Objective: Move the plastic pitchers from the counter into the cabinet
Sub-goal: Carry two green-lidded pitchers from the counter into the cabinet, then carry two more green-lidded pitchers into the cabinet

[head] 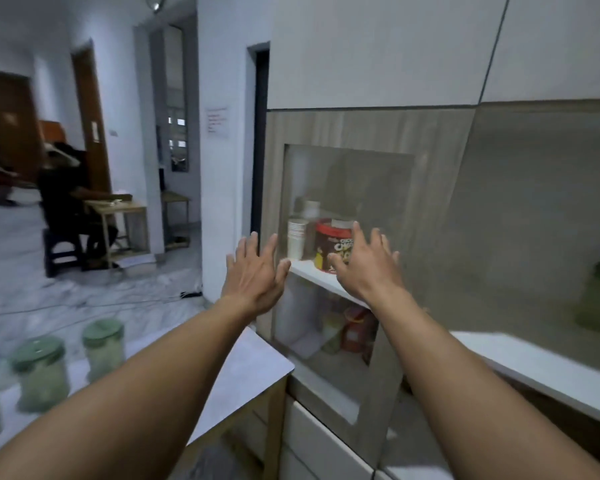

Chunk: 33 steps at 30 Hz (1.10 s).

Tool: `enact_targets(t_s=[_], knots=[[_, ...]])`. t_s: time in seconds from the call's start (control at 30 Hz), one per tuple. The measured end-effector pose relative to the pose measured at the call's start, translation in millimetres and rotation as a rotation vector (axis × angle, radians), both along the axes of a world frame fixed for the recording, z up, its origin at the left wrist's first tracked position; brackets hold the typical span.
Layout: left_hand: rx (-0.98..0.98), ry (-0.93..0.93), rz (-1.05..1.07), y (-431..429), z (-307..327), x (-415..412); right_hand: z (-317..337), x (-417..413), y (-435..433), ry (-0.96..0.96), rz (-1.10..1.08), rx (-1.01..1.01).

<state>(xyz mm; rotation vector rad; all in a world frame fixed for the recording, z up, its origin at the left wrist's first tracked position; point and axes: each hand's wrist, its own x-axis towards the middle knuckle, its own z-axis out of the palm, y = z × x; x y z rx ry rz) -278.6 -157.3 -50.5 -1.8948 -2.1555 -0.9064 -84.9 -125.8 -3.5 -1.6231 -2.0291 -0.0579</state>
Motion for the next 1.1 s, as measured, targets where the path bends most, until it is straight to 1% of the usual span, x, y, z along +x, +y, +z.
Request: enact_targets(t_s=[0.2, 0.47, 0.6, 0.77, 1.0, 1.1], knots=[[-0.048, 0.047, 0.19, -45.9, -36.4, -95.3, -36.7, -111.6, -15.1, -0.008, 0.203, -0.009], [-0.154, -0.001, 0.389, -102.5, -83.8, -225.3, -90.2, -257.3, -42.9, -0.046, 0.41, -0.07], [-0.174, -0.038, 0.434, -121.2, -106.0, -266.8, -118.3, -306.4, -53.3, -0.082, 0.482, -0.089], [-0.254, -0.084, 0.509, -141.9, -142.6, -313.6, -152.5, -365.6, -59.9, -0.134, 0.538, -0.133], [-0.306, -0.173, 0.575, -142.8, -198.6, -358.9, -205.4, -434.2, -50.2, -0.16, 0.631, -0.23], [-0.319, -0.247, 0.611, -135.5, -223.0, -376.7, -234.6, -460.0, -38.9, -0.159, 0.651, -0.272]])
